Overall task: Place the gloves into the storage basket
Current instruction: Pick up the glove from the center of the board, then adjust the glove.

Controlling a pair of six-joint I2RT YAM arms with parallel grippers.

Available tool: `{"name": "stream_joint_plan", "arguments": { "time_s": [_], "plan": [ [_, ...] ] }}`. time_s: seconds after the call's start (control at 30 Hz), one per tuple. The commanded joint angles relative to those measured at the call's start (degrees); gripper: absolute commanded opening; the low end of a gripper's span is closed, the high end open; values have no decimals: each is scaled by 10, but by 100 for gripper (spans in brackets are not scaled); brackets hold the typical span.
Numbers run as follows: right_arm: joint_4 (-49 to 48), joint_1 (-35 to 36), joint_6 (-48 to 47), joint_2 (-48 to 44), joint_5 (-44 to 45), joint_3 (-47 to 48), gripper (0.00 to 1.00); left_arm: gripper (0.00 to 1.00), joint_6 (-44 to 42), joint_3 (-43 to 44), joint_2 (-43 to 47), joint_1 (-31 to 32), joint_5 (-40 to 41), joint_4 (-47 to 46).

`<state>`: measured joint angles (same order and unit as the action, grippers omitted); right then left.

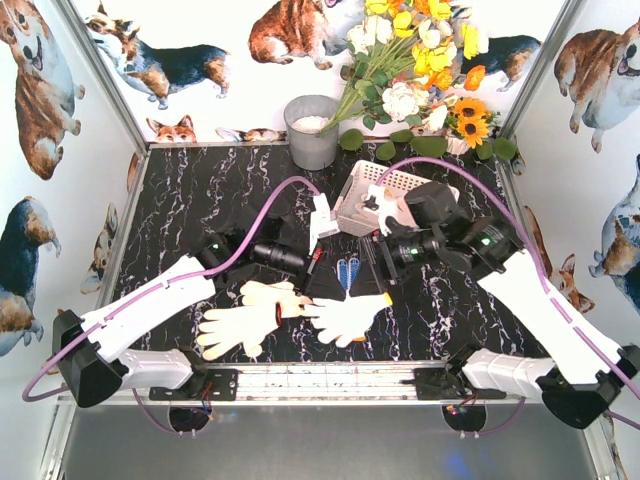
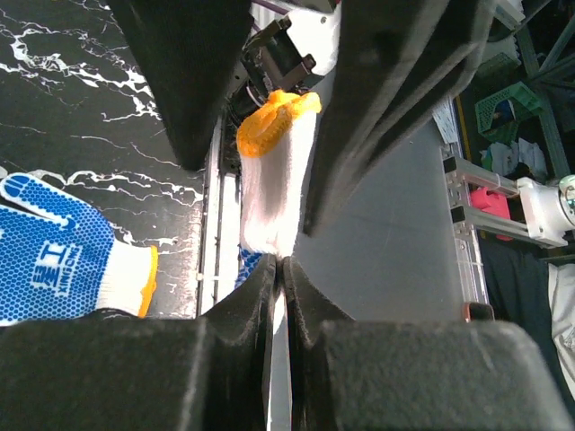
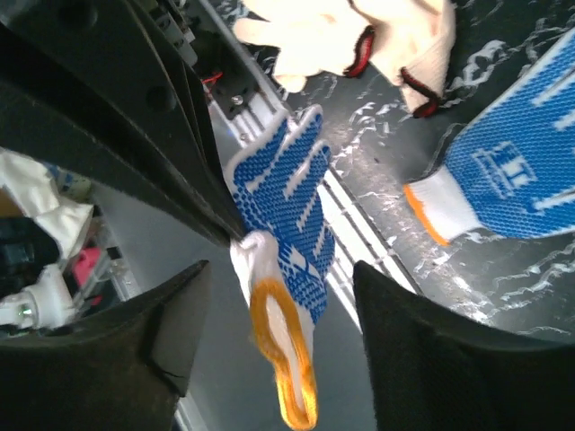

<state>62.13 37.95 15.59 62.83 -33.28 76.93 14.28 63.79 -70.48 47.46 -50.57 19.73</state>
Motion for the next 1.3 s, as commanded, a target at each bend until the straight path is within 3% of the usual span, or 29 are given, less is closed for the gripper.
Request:
{"name": "stream_joint_plan", "arguments": {
  "time_s": [0.0,0.13,0.2,0.27,0.37,0.43,0.57,0.7,0.93,1.27],
  "plan": [
    [-66,0,26,4,-98,-12,52,0,4,9,6,6,10,-16],
    [-84,0,51,-3,-123,-36,6,0,18,-20,38,6,69,-58],
    [-90,0,65,-13,-93,-48,0,0,30,-35,54,6,115,-80],
    [-114,0,98,-27,-37,-64,0,43,38,-44,66,6,171,-93],
    [-197,0,202,-60,46,-112,0,72,59,-64,93,6,271,-119],
    [-245,0,265,-77,108,-150,0,80,93,-95,120,7,355,-164],
    [-327,0,382,-109,223,-220,0,87,155,-173,177,9,437,-281],
    [-368,0,458,-120,279,-237,0,88,142,-189,190,32,489,-258],
    [-225,0,539,-94,394,-140,0,89,75,-169,153,159,593,-233],
    [-166,0,616,-81,437,-109,0,92,7,-79,47,202,616,-259]
  ]
}}
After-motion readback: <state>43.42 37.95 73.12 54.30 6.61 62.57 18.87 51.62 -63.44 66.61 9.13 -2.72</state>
